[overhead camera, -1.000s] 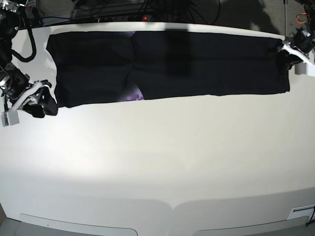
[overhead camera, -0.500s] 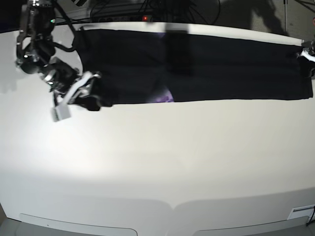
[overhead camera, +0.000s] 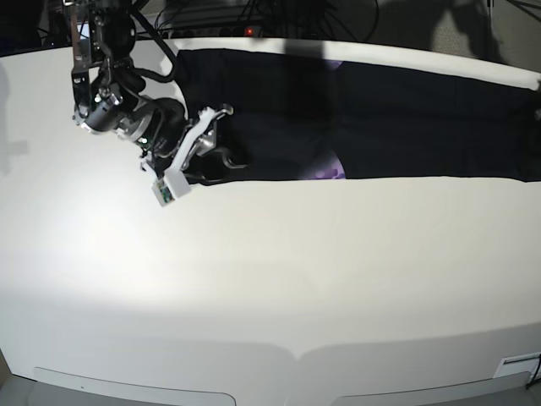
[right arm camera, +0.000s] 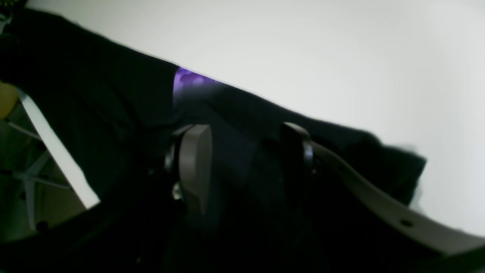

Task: Fold the T-shirt properly
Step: 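Grasp the strip ends and fold each end inward toward the middle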

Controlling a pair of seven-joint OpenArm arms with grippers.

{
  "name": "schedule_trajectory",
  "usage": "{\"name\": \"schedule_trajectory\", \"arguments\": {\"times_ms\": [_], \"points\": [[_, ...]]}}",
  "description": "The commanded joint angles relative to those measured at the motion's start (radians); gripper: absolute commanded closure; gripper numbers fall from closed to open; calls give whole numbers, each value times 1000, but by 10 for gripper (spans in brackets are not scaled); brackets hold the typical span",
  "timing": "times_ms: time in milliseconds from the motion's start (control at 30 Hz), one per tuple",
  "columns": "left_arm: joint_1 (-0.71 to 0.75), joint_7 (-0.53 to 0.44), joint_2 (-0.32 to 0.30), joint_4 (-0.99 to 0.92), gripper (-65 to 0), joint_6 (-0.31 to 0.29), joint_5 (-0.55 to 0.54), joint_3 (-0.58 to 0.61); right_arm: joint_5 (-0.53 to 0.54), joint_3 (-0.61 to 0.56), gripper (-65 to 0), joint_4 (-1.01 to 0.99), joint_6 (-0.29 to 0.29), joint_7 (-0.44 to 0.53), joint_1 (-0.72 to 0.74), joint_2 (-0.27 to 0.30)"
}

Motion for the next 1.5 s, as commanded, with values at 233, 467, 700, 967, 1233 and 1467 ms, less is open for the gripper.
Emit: {"name": "schedule_trajectory", "arguments": {"times_ms": [233,467,700,967,1233,1467], "points": [[74,56,244,381,0,-14,-99,10,19,5,-299,18,8,23,42,8],[71,-21,336,399,0,-9,128,238,20,5,-299,18,8,23,43,8],[51,-93,336,399,0,130,352,412,19,5,-299,18,8,23,43,9],[43,-88,336,399,0,131,377,438,20,5,-299,18,8,23,44,9],[19,29,336,401,-266,-11,255,438,20,5,-299,18,8,23,48,9],[-45,95,316,401,-266,-13,169,437,19,5,-299,18,8,22,48,9]]}}
